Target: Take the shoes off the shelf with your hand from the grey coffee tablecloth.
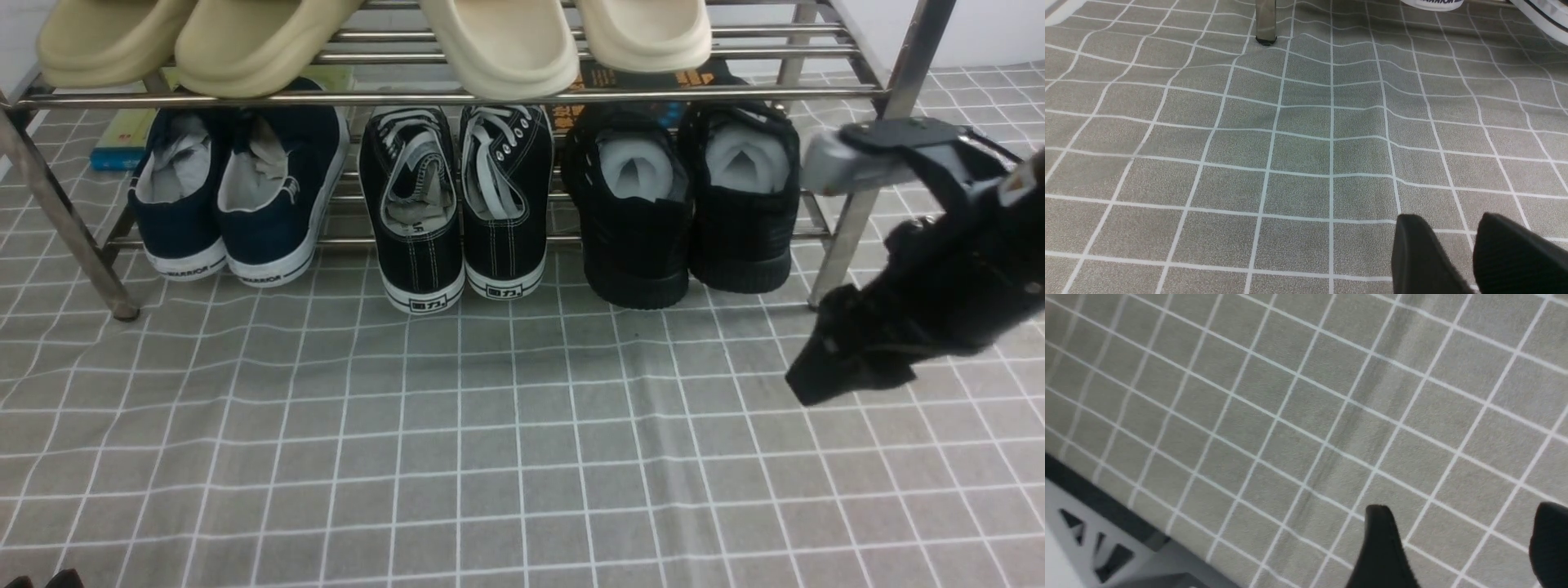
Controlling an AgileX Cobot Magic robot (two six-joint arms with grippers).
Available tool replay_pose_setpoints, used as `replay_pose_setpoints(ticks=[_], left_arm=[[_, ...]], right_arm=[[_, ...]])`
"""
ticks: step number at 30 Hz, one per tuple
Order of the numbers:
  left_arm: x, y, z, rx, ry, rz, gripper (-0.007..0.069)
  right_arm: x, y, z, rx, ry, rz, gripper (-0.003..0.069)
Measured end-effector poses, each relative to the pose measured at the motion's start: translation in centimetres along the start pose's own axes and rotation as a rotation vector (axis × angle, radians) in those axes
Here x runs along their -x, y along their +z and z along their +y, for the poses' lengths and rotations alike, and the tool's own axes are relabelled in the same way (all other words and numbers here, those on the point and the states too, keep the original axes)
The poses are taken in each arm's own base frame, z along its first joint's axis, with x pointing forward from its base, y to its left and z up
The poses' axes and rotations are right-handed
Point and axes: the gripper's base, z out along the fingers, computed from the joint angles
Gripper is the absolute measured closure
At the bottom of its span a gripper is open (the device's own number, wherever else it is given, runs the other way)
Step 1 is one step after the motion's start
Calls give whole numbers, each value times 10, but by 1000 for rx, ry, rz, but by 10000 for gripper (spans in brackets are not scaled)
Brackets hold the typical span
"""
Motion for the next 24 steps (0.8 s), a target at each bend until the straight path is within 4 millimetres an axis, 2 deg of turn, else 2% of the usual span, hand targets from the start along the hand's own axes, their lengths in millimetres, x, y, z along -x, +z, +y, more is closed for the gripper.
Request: replay_pose_setpoints(ticks=[4, 9, 16, 23, 24], left_arm=[[0, 0, 0, 0, 0, 0, 385], [0, 0, 0, 0, 1, 0, 385], [0, 0, 0, 0, 1, 0, 385], [0, 0, 0, 0, 1, 0, 385], [0, 0, 0, 0, 1, 0, 385]], right_arm=[[22, 12, 19, -122, -66, 51, 189], [31, 28, 32, -179, -119, 87, 189], [52, 38, 36, -194, -114, 72, 189], [94, 46, 38, -226, -140, -7, 189], [95, 46, 38, -228, -141, -9, 189]])
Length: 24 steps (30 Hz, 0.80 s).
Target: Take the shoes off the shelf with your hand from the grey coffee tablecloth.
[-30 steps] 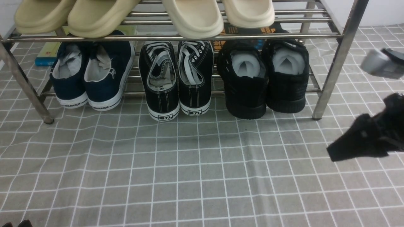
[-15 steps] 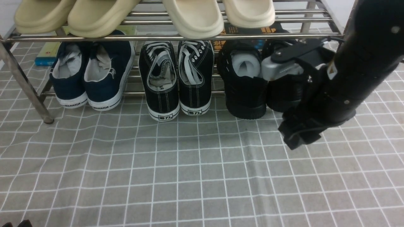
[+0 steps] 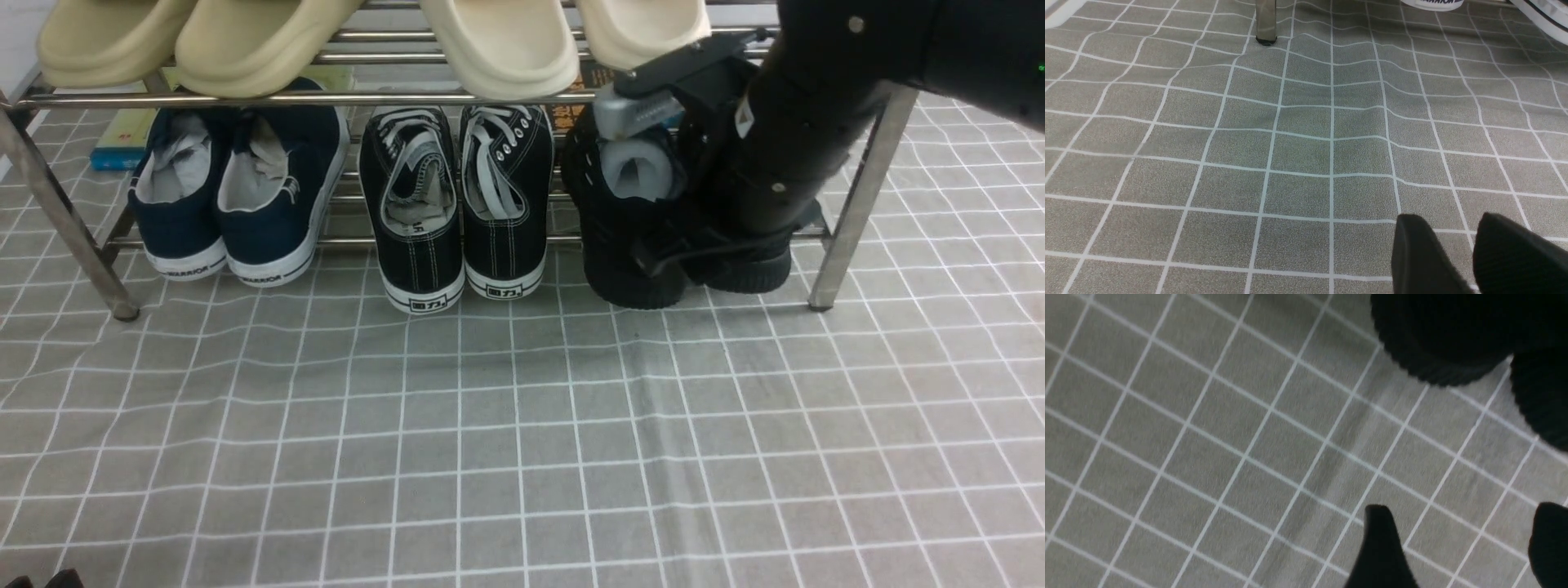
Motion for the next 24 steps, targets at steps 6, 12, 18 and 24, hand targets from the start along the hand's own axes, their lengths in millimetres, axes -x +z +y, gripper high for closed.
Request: replay_pose_setpoints(ticks=[6, 12, 18, 24], left_arm=[[0, 0, 0, 0, 1, 0, 385], [0, 0, 0, 1, 2, 0, 385], [0, 0, 0, 1, 2, 0, 385], [0, 0, 0, 1, 2, 0, 385]], right_arm=[[28, 16, 0, -18, -23, -85, 189], [45, 34, 1, -19, -44, -206, 189], [52, 44, 1, -25, -54, -264, 189], [54, 67, 2, -24, -57, -244, 189]])
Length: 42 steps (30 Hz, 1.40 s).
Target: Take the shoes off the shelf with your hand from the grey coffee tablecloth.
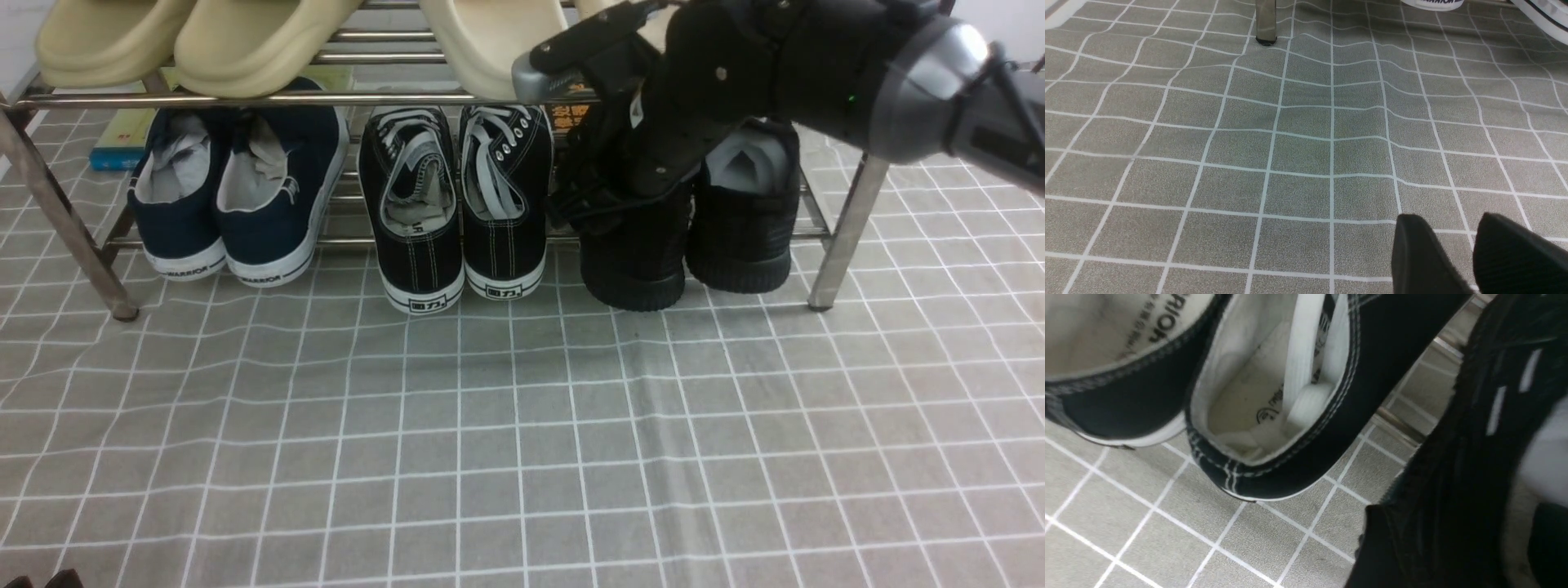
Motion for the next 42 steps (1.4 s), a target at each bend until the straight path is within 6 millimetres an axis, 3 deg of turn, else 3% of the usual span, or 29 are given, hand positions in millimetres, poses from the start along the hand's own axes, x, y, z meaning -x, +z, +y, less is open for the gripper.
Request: replay_pose_setpoints(ticks=[4, 7, 10, 13, 16, 19, 20, 21, 25, 33, 39, 42], left_arm=[[0, 0, 0, 0, 0, 0, 385], [0, 0, 0, 0, 0, 0, 384], [0, 0, 0, 0, 0, 0, 384], [0, 0, 0, 0, 0, 0, 384], [0, 0, 0, 0, 0, 0, 384], [0, 0, 0, 0, 0, 0, 384], [0, 0, 0, 0, 0, 0, 384], [0, 0, 0, 0, 0, 0, 384], [0, 0, 0, 0, 0, 0, 384], [0, 0, 0, 0, 0, 0, 384], [0, 0, 0, 0, 0, 0, 384], [0, 0, 0, 0, 0, 0, 384]], right_arm=[[-4, 11, 1, 1, -1, 22, 209], [-5, 14, 1, 1, -2, 28, 305], [-6, 14, 0, -3, -4, 42, 575], [-6, 3, 0, 6, 9, 63, 657], [-5, -14, 1, 26, 29, 79, 658], [-4, -57, 2, 60, 56, 89, 658], [-3, -59, 2, 65, 60, 84, 658], [-4, -76, 3, 80, 68, 94, 658], [-11, -111, 6, 130, 75, 154, 657], [-20, -143, 13, 188, 66, 165, 654], [-55, -161, 41, 215, 43, 228, 652], [-83, -166, 66, 218, 20, 296, 652]])
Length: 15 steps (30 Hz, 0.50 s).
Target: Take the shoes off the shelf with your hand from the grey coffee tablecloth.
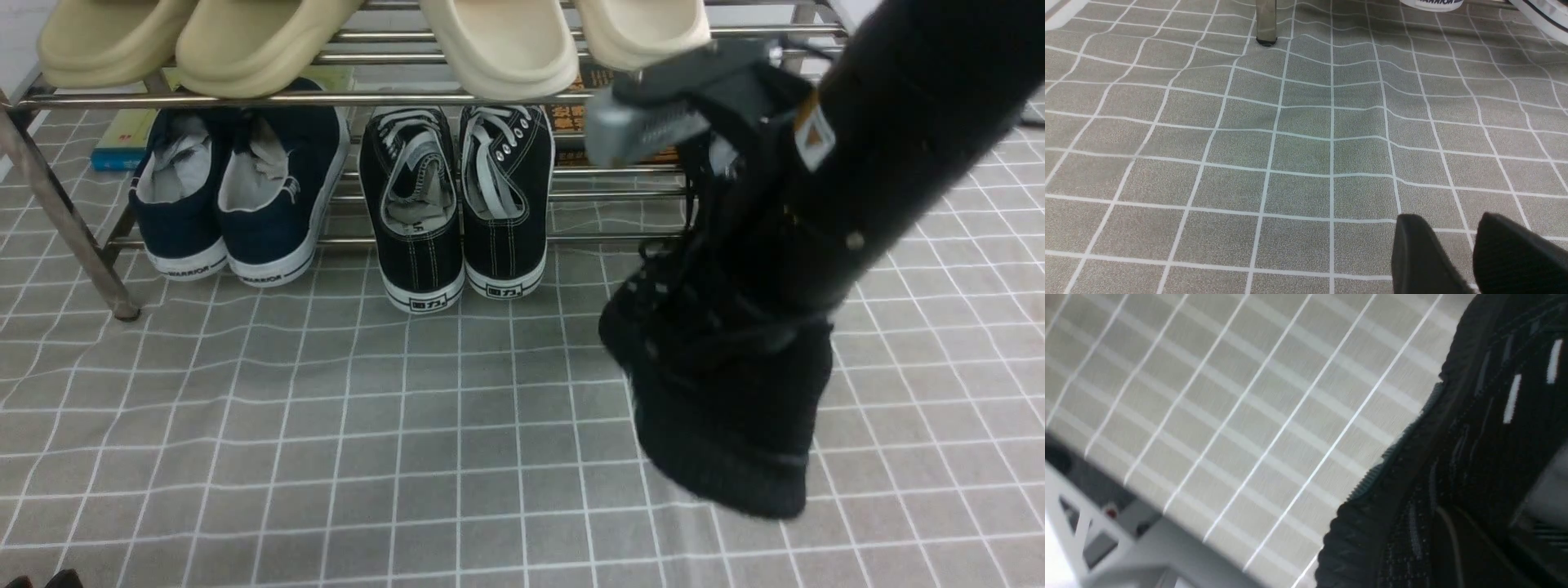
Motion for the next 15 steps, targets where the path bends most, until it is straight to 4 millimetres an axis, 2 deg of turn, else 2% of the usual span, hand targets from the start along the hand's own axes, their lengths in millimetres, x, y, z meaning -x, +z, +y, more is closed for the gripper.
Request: replay_pose_setpoints(ticks=[4, 8, 15], left_arm=[[0, 0, 0, 0, 0, 0, 384], [0, 0, 0, 0, 0, 0, 384], [0, 0, 0, 0, 0, 0, 384]], right_arm=[[-23, 19, 16, -48, 2, 50, 650], [-25, 30, 17, -89, 26, 12, 648], [-21, 30, 17, -93, 40, -36, 648]])
